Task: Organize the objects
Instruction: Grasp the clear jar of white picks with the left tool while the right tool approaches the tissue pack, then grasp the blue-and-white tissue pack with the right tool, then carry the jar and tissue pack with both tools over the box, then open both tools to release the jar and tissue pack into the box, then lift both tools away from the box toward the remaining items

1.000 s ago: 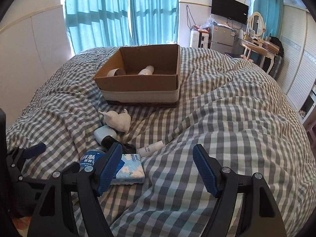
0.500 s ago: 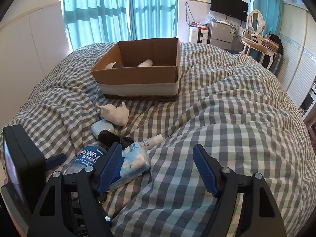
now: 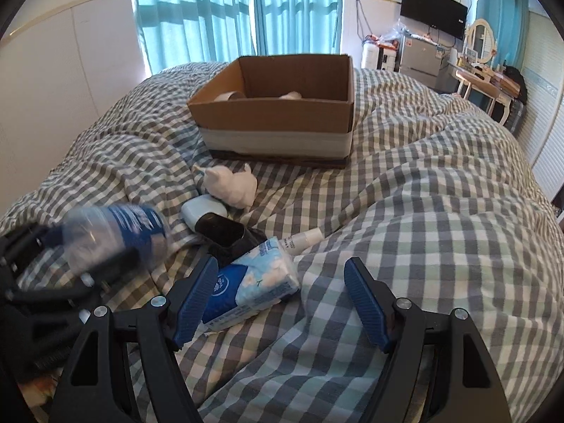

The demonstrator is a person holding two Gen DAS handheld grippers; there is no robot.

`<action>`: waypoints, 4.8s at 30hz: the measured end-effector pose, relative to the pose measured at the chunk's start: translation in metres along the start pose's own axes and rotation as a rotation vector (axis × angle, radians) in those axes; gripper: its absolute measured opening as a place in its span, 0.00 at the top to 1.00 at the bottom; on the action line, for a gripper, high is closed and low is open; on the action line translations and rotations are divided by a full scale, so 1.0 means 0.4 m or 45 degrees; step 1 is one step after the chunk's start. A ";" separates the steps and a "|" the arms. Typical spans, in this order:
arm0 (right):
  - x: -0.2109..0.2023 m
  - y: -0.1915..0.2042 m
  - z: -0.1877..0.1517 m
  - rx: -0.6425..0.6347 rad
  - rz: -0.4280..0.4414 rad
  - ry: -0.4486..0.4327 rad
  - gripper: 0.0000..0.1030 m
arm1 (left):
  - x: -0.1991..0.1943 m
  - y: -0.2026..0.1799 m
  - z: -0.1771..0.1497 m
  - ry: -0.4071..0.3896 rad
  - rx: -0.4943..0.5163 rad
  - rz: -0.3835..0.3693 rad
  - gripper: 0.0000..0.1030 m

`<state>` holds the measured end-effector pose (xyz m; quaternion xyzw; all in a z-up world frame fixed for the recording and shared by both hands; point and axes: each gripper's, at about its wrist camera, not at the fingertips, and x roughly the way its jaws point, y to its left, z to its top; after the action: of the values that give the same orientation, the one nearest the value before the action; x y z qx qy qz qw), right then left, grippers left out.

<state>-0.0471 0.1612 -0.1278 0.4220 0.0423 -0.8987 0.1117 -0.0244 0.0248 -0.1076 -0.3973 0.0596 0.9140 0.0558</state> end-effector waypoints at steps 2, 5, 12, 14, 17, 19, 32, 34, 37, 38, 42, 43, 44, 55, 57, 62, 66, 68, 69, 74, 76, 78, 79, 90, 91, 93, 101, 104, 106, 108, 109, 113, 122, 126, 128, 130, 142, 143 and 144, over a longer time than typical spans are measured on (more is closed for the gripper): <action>0.012 0.022 -0.004 -0.062 0.003 0.013 0.28 | 0.005 0.021 0.002 0.008 -0.031 -0.004 0.36; 0.039 0.059 -0.013 -0.168 0.003 0.033 0.28 | 0.009 0.035 0.003 0.004 -0.045 0.007 0.36; 0.097 0.121 -0.035 -0.356 -0.001 0.100 0.28 | 0.013 0.048 -0.001 0.005 -0.041 0.013 0.36; 0.102 0.118 -0.038 -0.354 0.005 0.108 0.28 | 0.010 0.062 -0.005 0.006 -0.056 0.012 0.36; 0.112 0.115 -0.037 -0.338 0.016 0.131 0.28 | 0.008 0.069 -0.007 0.008 -0.074 -0.007 0.36; 0.124 0.120 -0.041 -0.349 0.000 0.158 0.28 | 0.004 0.068 -0.010 0.006 -0.071 -0.008 0.37; 0.079 0.111 -0.029 -0.293 -0.009 0.061 0.45 | -0.009 0.072 -0.009 -0.011 -0.067 -0.031 0.37; 0.053 0.103 -0.014 -0.264 0.011 0.021 0.47 | -0.021 0.070 -0.001 -0.037 -0.066 -0.039 0.37; 0.023 0.093 0.013 -0.239 0.044 -0.019 0.77 | -0.037 0.066 0.020 -0.065 -0.063 -0.058 0.37; 0.020 0.091 0.022 -0.236 0.046 -0.018 0.77 | -0.040 0.066 0.031 -0.075 -0.066 -0.070 0.37; 0.029 0.086 0.044 -0.234 0.049 -0.002 0.79 | -0.037 0.069 0.069 -0.089 -0.074 -0.095 0.37; 0.031 0.084 0.046 -0.229 0.052 -0.006 0.79 | -0.034 0.070 0.077 -0.091 -0.072 -0.096 0.37; 0.030 0.082 0.052 -0.227 0.050 -0.016 0.79 | -0.030 0.071 0.091 -0.092 -0.070 -0.098 0.37; -0.050 0.027 0.269 -0.244 -0.006 -0.174 0.79 | 0.021 0.083 0.270 -0.115 -0.051 -0.119 0.37; -0.057 0.017 0.317 -0.259 -0.020 -0.191 0.79 | 0.030 0.082 0.314 -0.128 -0.030 -0.118 0.37; -0.046 0.010 0.442 -0.361 -0.108 -0.220 0.79 | 0.063 0.080 0.429 -0.166 0.037 -0.113 0.37; -0.022 -0.007 0.534 -0.379 -0.115 -0.240 0.79 | 0.101 0.091 0.512 -0.178 0.032 -0.130 0.37; 0.001 -0.017 0.574 -0.380 -0.115 -0.244 0.79 | 0.123 0.090 0.548 -0.187 0.038 -0.129 0.37; 0.017 -0.021 0.597 -0.379 -0.112 -0.243 0.79 | 0.135 0.087 0.565 -0.197 0.048 -0.125 0.37; 0.096 -0.052 0.668 -0.335 -0.092 -0.233 0.79 | 0.214 0.076 0.621 -0.199 0.061 -0.134 0.37; 0.138 -0.066 0.683 -0.314 -0.087 -0.215 0.79 | 0.252 0.074 0.632 -0.178 0.061 -0.144 0.37; 0.180 -0.075 0.688 -0.305 -0.083 -0.184 0.79 | 0.287 0.068 0.634 -0.157 0.067 -0.152 0.37; 0.206 -0.080 0.691 -0.302 -0.086 -0.167 0.79 | 0.306 0.065 0.634 -0.146 0.072 -0.158 0.37; 0.369 -0.130 0.674 -0.279 -0.076 -0.049 0.79 | 0.461 0.035 0.614 -0.027 0.103 -0.201 0.37; 0.383 -0.134 0.670 -0.273 -0.073 -0.037 0.79 | 0.471 0.038 0.610 -0.018 0.099 -0.203 0.37; 0.395 -0.137 0.661 -0.272 -0.069 -0.025 0.79 | 0.490 0.040 0.607 0.004 0.095 -0.208 0.37; 0.434 -0.158 0.642 -0.253 -0.058 0.023 0.79 | 0.545 0.034 0.591 0.053 0.107 -0.225 0.37; 0.434 -0.167 0.639 -0.236 -0.048 0.023 0.78 | 0.554 0.037 0.585 0.063 0.097 -0.232 0.36; 0.426 -0.171 0.639 -0.226 -0.045 0.010 0.78 | 0.552 0.041 0.587 0.070 0.092 -0.231 0.35; 0.410 -0.175 0.639 -0.211 -0.033 -0.011 0.77 | 0.538 0.047 0.592 0.055 0.079 -0.230 0.29; 0.405 -0.177 0.644 -0.204 -0.026 -0.021 0.77 | 0.527 0.050 0.595 0.037 0.073 -0.234 0.21; 0.356 -0.180 0.653 -0.171 -0.030 -0.082 0.59 | 0.473 0.059 0.620 -0.038 0.056 -0.223 0.15; 0.160 -0.164 0.668 -0.148 -0.068 -0.221 0.40 | 0.298 0.087 0.641 -0.151 0.055 -0.143 0.08; 0.050 -0.139 0.659 -0.169 -0.091 -0.284 0.35 | 0.201 0.102 0.647 -0.201 0.056 -0.120 0.04; 0.000 -0.124 0.649 -0.181 -0.103 -0.308 0.28 | 0.154 0.108 0.643 -0.229 0.054 -0.109 0.03; -0.043 -0.109 0.636 -0.192 -0.111 -0.320 0.27 | 0.101 0.118 0.630 -0.259 0.055 -0.090 0.02; -0.174 -0.035 0.440 -0.192 -0.188 -0.367 0.08 | -0.076 0.150 0.458 -0.350 -0.071 0.003 0.00; -0.166 -0.033 0.416 -0.180 -0.185 -0.355 0.08 | -0.069 0.150 0.432 -0.328 -0.088 0.009 0.00; -0.153 -0.029 0.393 -0.165 -0.176 -0.337 0.08 | -0.064 0.150 0.410 -0.309 -0.101 0.016 0.00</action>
<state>-0.1296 0.1560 0.0197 0.2880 0.1141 -0.9474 0.0810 -0.1341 -0.0108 0.0261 -0.2853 0.0189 0.9574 0.0411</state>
